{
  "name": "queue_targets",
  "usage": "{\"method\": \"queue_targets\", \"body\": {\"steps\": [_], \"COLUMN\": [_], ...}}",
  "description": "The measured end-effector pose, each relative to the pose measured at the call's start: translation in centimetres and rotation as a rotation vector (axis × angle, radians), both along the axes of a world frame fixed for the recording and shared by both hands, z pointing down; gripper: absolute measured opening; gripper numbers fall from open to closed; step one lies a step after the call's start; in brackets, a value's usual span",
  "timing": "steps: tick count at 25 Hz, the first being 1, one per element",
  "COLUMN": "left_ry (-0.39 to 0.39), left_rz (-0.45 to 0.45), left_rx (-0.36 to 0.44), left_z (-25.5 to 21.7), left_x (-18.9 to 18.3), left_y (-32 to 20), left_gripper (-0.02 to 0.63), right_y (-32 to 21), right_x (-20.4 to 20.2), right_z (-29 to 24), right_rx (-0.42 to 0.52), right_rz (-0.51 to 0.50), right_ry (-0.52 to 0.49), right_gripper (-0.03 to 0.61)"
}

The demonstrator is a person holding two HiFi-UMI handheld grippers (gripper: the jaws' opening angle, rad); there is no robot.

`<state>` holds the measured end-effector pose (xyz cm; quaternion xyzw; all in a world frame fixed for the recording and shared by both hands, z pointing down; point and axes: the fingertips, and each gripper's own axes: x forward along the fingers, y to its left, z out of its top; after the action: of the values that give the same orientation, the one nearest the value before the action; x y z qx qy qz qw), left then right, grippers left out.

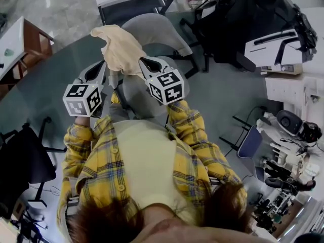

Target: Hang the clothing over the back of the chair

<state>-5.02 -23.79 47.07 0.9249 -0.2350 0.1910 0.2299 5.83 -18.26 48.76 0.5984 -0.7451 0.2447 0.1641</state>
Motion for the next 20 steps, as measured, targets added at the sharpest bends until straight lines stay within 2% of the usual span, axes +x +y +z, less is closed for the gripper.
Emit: {"method": "queue_targets", "body": {"steps": [20], "left_ry": [-0.027], "left_rz": [-0.003], "left_rx": [-0.03], "left_z": [0.4], "left_x": [0.2], "left_y": [1.0], "left_gripper": [0.006], "right_y": [1.2], "right_x": [0.9], "right_z": [-0.7], "right_rx": [0.009], "right_rz": [0.089], "right_ry": [-0.071], "right_gripper": [0.014]}}
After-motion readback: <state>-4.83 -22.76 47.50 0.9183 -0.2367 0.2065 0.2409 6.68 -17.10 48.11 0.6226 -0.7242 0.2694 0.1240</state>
